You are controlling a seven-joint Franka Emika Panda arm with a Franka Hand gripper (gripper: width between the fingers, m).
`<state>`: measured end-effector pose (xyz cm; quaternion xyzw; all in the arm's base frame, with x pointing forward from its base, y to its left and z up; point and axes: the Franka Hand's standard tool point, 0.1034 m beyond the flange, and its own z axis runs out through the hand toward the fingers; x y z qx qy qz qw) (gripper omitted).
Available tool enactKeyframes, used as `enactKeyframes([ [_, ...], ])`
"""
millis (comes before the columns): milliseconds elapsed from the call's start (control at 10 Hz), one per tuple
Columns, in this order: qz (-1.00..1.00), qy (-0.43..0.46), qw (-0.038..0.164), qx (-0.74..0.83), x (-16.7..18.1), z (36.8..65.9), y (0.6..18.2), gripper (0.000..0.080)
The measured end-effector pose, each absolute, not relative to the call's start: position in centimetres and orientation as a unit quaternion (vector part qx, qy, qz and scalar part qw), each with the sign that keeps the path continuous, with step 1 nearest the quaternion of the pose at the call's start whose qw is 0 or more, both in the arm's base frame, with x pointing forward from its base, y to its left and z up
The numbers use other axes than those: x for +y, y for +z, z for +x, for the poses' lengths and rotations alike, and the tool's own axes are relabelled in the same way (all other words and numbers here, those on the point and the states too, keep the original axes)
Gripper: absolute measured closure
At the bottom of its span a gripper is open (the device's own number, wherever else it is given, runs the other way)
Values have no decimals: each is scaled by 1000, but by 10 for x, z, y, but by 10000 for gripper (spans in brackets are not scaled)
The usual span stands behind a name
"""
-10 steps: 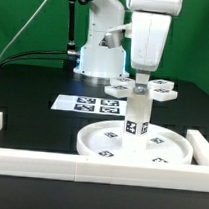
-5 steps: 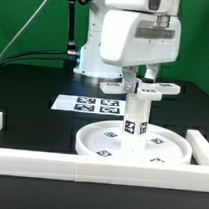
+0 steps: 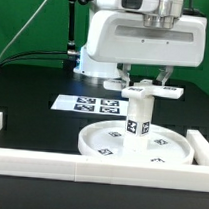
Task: Assemble round table
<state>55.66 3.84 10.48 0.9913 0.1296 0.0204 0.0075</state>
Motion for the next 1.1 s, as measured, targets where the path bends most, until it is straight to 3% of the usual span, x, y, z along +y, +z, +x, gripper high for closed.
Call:
enactKeyframes([
  [600,996,21,-7,-88,39,556,104,357],
  [1100,926,19,-38,-374,39,556,103,357],
])
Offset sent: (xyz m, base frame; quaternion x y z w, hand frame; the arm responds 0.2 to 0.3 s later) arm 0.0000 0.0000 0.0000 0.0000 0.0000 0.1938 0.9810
